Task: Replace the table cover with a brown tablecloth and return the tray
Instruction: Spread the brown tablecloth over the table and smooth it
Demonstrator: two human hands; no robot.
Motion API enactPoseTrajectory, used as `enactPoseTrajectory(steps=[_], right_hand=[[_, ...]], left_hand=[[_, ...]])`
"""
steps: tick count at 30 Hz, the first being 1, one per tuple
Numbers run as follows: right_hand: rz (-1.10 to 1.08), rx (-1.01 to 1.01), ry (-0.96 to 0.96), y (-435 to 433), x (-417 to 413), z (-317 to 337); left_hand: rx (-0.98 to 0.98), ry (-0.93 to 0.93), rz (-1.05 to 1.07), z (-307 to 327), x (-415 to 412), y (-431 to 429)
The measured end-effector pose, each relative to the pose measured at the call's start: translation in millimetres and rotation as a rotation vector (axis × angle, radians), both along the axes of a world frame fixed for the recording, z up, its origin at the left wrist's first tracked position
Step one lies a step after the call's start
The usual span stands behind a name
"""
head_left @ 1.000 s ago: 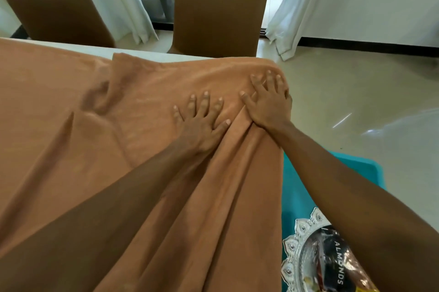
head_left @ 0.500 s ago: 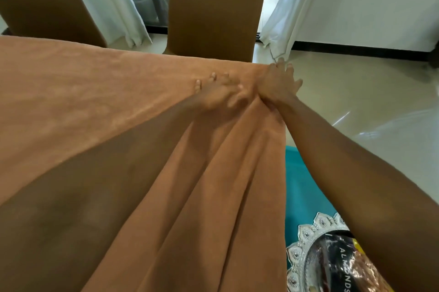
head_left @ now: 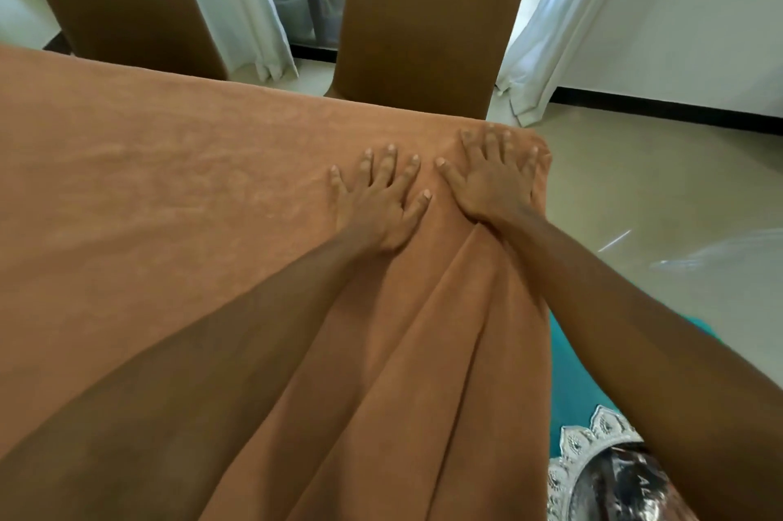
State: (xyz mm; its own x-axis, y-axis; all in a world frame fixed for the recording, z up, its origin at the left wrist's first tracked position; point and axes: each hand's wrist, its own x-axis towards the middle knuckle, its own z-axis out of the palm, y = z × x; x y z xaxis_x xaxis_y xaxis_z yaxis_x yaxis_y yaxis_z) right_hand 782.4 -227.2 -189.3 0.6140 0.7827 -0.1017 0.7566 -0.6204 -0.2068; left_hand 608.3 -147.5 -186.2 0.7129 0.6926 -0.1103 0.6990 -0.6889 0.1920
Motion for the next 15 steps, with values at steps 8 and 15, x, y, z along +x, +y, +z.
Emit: enactPoseTrajectory(steps=[8, 15], right_hand=[[0.029, -0.126, 0.128, 15.9, 26.3, 19.2], [0.067, -0.040, 0.183, 3.8, 28.2, 37.8]], left_hand=[[-0.073, 0.033, -0.028, 3.6, 14.8, 18.7], [-0.155, -0.306, -0.134, 15.8, -68.5, -50.0]])
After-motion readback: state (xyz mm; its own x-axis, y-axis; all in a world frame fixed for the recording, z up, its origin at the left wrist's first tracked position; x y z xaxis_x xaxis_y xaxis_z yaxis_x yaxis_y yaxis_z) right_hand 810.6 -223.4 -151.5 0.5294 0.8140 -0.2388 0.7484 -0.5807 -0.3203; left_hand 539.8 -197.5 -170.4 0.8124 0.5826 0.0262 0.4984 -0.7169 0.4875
